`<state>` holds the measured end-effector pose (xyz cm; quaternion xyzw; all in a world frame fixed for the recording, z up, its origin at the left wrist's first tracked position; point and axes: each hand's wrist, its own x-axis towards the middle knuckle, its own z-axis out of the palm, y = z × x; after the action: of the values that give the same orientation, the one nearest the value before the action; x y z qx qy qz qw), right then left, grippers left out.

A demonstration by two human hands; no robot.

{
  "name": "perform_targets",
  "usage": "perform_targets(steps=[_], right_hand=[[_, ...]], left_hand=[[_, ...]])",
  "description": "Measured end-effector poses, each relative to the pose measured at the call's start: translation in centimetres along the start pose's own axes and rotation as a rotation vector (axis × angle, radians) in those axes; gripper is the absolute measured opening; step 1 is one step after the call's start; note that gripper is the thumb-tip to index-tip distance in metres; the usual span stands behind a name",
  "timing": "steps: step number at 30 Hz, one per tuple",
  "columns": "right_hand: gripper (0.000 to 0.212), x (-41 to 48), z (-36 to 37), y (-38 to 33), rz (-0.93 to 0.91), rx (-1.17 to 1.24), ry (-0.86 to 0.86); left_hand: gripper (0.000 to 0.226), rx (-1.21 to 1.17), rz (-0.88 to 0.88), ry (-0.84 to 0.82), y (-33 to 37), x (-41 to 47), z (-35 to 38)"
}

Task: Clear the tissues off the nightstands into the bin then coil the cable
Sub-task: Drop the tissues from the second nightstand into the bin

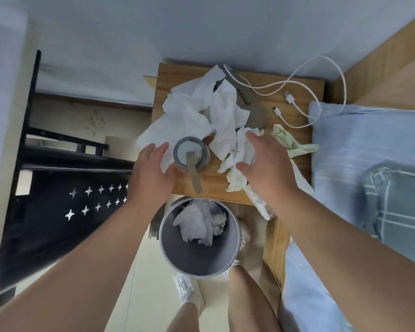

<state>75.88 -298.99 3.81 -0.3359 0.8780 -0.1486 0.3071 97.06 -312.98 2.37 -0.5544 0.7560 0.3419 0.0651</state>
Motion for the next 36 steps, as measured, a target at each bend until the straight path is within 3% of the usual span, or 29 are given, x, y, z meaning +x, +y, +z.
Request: perform_targets(steps=[5,7,10,18,24,36], right_hand=[[0.021,0.5,0.6,0.8,0.014,0.012,0.095],[0.014,0.4,0.2,0.9,0.016,0.068,0.111],[0.012,0.0,-0.7,0.7,0.038,0.179,0.159],[0.014,-1.6,-4.5,-0.8,0.160,0.528,0.362],[0.015,-4.0,-5.9,-2.1,0.189,0.756,0.438],[0.012,-13.3,-2.9,-0.7,0.250,0.991,0.424]], left_hand=[[0.051,0.093,-0.018,-0.003,-1.4,0.2,0.8],[0.039,0.055,-0.064,0.008,-1.8,0.3,0.9],[0.027,-0.080,-0.153,0.035,-1.9,0.3,0.9],[0.019,-0.319,-0.113,0.268,1.0,-1.5,-1.5],[0.016,-0.629,-0.235,0.302,2.0,-5.2,-3.4],[0.017,-0.843,-0.339,0.333,-1.9,-14.0,-0.2]])
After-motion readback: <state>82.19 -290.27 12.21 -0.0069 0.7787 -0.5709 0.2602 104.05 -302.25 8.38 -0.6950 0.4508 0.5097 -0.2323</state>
